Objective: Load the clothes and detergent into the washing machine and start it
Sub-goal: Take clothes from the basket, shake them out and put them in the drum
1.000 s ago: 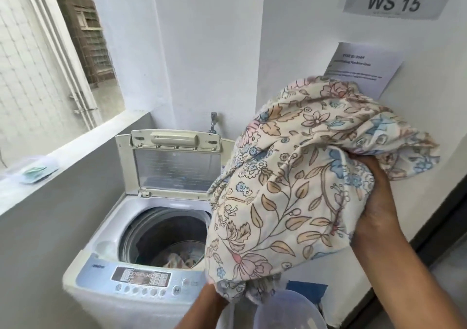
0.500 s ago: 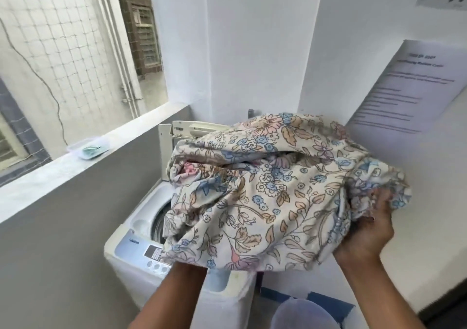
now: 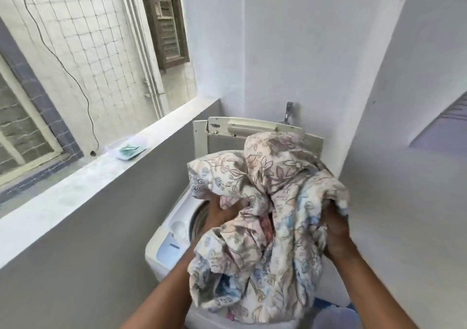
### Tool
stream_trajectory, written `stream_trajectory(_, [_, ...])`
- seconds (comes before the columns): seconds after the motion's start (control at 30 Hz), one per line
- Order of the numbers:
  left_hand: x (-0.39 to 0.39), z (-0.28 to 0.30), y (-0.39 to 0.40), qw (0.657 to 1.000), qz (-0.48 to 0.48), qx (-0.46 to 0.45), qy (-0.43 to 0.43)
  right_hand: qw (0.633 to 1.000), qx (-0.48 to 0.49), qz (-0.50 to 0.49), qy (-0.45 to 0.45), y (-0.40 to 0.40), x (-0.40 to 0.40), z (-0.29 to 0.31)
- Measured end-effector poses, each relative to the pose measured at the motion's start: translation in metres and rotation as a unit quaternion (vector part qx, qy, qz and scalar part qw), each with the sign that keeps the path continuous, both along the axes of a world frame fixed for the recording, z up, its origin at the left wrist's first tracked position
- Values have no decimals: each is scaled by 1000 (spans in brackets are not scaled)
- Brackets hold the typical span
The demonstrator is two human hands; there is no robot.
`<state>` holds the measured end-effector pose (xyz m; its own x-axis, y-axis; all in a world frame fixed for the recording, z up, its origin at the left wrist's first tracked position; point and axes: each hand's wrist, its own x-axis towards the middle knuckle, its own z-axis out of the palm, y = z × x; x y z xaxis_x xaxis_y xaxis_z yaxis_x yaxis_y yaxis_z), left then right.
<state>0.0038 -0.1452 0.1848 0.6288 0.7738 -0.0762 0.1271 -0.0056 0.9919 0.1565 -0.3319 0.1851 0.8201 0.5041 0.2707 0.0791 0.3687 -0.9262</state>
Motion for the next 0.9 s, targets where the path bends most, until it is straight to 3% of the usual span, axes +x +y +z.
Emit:
stream_trajectory(0.07, [2, -2, 16, 1000, -19, -7, -13, 1000, -19, 8, -1, 31, -8, -8])
stream_trajectory(0.17, [11, -21, 70, 999, -31, -4, -4, 990, -123, -45, -51, 87, -15, -38])
stream_trajectory(0.27, [18, -56, 124, 997, -59, -16, 37, 968, -230, 47, -85, 120, -11, -68])
stream_trajectory(0.37, [15, -85, 154, 989, -122, -10, 88, 915, -362, 116, -137, 144, -7, -91])
stream_trajectory(0.57, [28, -129, 173, 961, -256, -27, 104, 915, -384, 110, -57, 156, -8, -143])
stream_trajectory(0.7, [52, -147, 206, 901, -384, 65, 192, 919, -388, 41, -61, 166, 7, -163])
stream_trajectory(0.83, [80, -196, 233, 776, -486, 179, 360, 864, -481, 73, -128, 186, 11, -183])
stream_trajectory(0.9, [85, -226, 235, 766, -476, 224, 369, 833, -522, 95, -155, 196, 14, -200])
